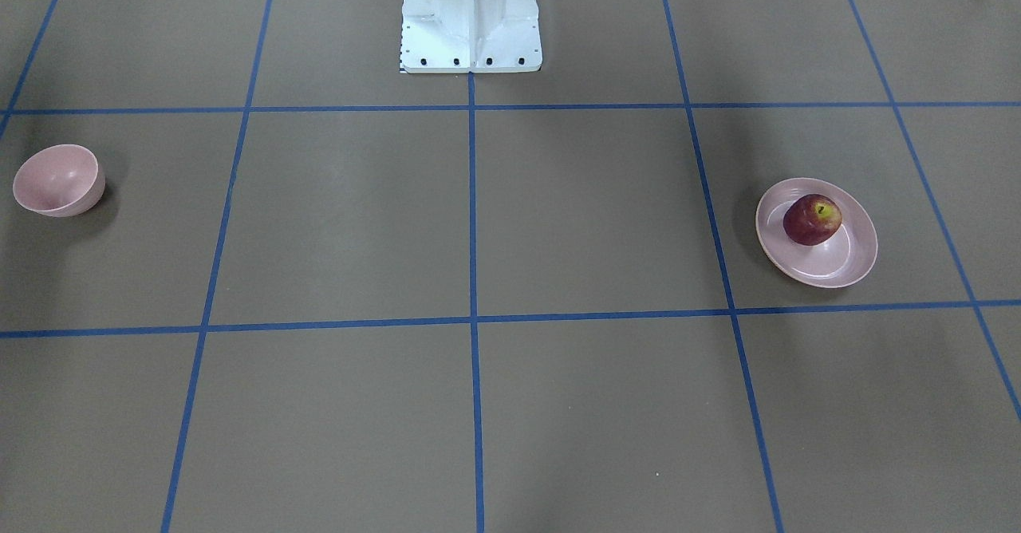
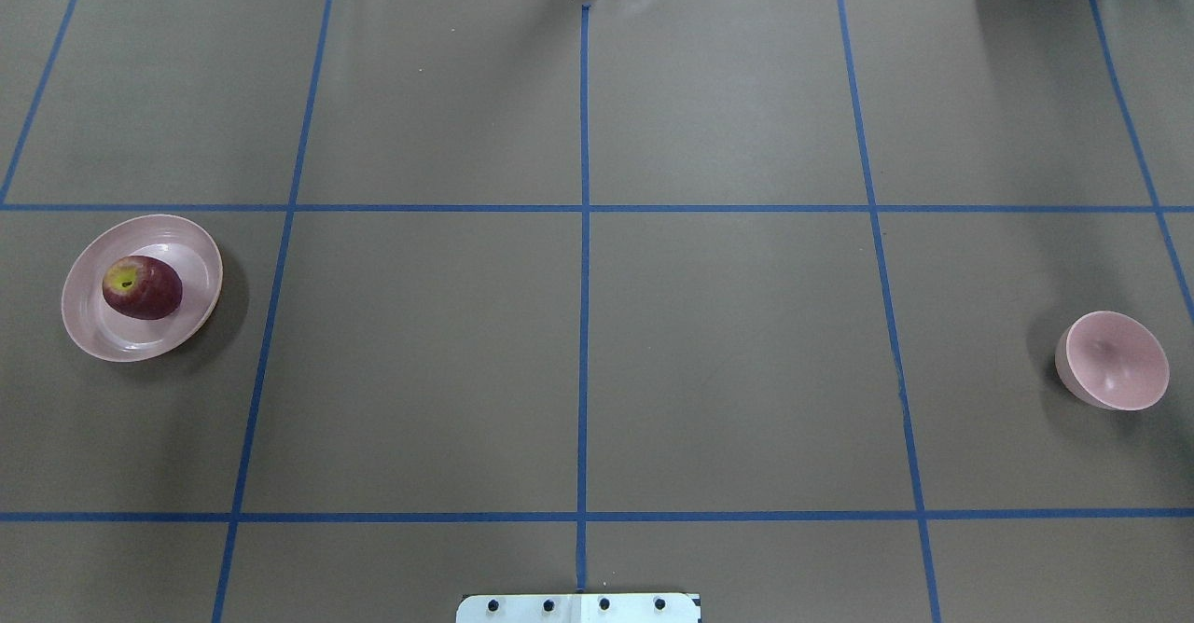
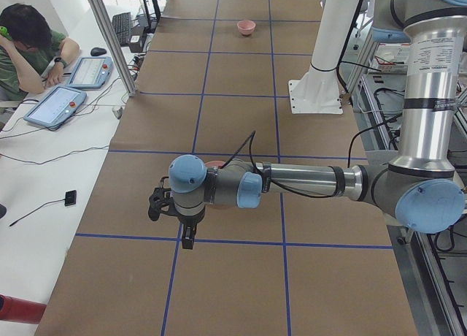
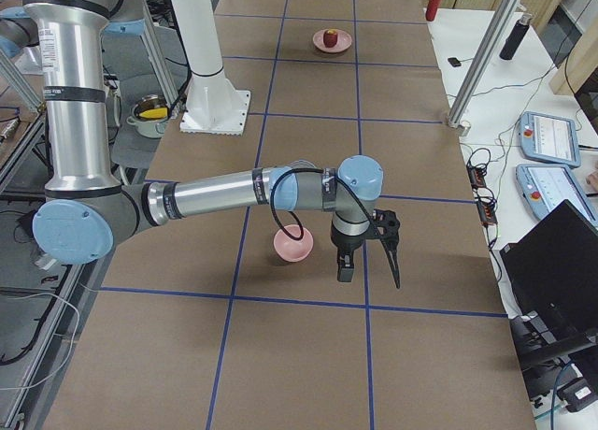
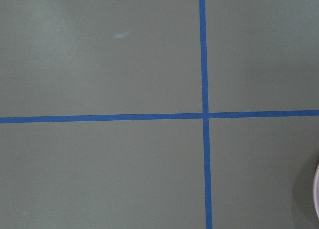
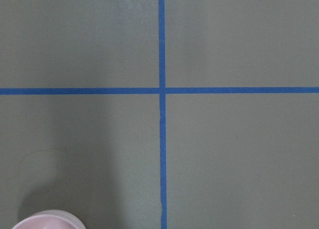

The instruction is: Move apple from plate to bowl

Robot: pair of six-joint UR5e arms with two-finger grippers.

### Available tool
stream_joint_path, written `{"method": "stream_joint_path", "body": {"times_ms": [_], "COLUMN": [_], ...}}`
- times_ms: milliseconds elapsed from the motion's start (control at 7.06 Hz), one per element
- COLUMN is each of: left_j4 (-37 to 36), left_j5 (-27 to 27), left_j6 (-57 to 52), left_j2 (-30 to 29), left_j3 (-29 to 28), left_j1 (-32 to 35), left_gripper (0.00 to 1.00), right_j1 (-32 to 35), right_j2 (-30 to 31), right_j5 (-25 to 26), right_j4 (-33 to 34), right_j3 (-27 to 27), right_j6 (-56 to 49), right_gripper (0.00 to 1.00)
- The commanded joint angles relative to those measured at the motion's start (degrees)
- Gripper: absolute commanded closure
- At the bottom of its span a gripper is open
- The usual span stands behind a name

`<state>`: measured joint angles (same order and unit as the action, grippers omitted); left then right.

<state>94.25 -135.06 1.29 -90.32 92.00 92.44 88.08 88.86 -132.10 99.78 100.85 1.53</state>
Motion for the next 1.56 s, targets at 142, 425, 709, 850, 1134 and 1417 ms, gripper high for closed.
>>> {"method": "stream_joint_path", "body": {"times_ms": [142,425,709,850,1134,1417], "left_j4": [0.1,-0.2,0.1,0.1,0.1,0.1], "left_j5": [-0.4,-0.4,-0.5,-0.4,-0.4,-0.4], "left_j6": [-0.5,-0.4,-0.1,-0.1,-0.1,-0.1], "left_j2": [0.0,-0.1,0.0,-0.1,-0.1,-0.1], "left_j3": [0.5,0.5,0.6,0.6,0.5,0.5], "left_j1": [-0.1,-0.4,-1.2,-1.2,-1.2,-1.3], "left_gripper": [0.01,0.01,0.01,0.01,0.01,0.01], "right_j1": [-3.5,-7.7,-12.5,-13.8,-17.3,-19.7], "right_j2": [5.9,10.0,15.3,15.9,15.2,13.3], "right_j5": [-11.9,-12.6,-12.1,-12.1,-10.1,-9.9], "right_j4": [-12.6,-20.3,-33.2,-34.0,-34.3,-34.4], "right_j3": [0.2,0.2,-0.4,-1.3,-3.7,-5.8], "right_j6": [0.5,2.9,12.8,14.1,14.5,15.1], "right_gripper": [0.0,0.0,0.0,0.0,0.0,0.0]}}
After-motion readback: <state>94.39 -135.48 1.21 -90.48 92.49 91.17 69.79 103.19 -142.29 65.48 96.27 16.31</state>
